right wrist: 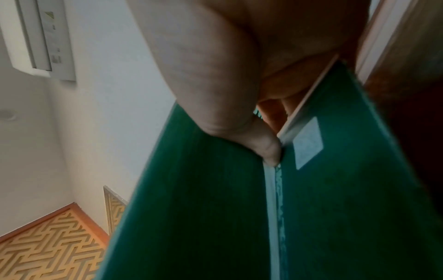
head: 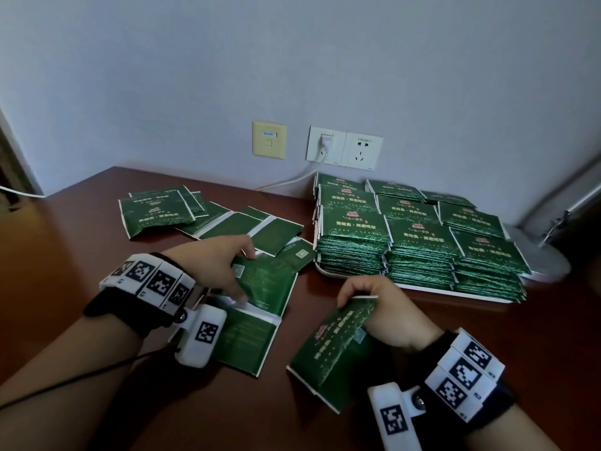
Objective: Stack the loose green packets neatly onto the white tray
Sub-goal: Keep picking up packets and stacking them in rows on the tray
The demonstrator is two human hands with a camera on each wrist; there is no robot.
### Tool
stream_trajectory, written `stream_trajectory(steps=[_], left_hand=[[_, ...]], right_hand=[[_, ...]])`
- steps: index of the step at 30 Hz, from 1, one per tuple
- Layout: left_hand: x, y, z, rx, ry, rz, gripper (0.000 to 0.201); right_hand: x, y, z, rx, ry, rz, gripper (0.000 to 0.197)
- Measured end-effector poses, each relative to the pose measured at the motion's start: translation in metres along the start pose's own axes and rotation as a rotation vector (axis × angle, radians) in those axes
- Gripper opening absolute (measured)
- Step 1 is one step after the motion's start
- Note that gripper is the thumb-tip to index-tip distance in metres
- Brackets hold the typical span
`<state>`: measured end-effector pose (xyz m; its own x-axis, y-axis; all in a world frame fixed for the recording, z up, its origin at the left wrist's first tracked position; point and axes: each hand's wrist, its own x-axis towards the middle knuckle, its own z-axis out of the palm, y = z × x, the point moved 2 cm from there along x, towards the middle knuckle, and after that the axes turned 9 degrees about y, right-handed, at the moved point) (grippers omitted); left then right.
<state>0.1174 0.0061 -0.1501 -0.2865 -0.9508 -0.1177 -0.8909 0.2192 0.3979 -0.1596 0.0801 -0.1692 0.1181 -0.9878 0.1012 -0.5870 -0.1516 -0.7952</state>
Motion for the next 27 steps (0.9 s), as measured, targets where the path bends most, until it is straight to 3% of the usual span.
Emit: stream_trajectory(steps=[4,7,10,13,17,19,22,27], left_hand=[[0.003,0.007,-0.005,-0.212,0.218,0.124,0.03],[0.003,0.01,-0.005,-0.331,0.293,0.154,0.024],[0.002,0.009,0.002,-0.284,0.059,0.205,0.024],[-0.004,0.008,0.008,0.01,-0.194,0.243,0.03],[-0.001,0.006,0.008,0.015,-0.097,0.194,0.035],[0.003,0.0,0.008,0.051,-0.062,0.097,0.051],[0.005,-0.004,0.01,0.163,-0.115,0.009,0.066],[0.005,0.005,0.011,0.069,-0.105,0.015,0.061]], right_hand=[[0.003,0.014,-0.011,0.222,0.095,0.116,0.055],[0.004,0.018,-0.016,0.423,0.12,0.263,0.043],[0.002,0.017,-0.021,0.45,0.128,0.357,0.037],[0.003,0.019,-0.024,0.394,0.181,0.407,0.036],[0.001,0.021,-0.027,0.248,0.13,0.411,0.019],[-0.003,0.019,-0.03,-0.013,0.014,0.301,0.039],[-0.005,0.022,-0.031,-0.152,-0.07,0.263,0.072],[-0.006,0.02,-0.032,-0.026,-0.071,0.263,0.065]])
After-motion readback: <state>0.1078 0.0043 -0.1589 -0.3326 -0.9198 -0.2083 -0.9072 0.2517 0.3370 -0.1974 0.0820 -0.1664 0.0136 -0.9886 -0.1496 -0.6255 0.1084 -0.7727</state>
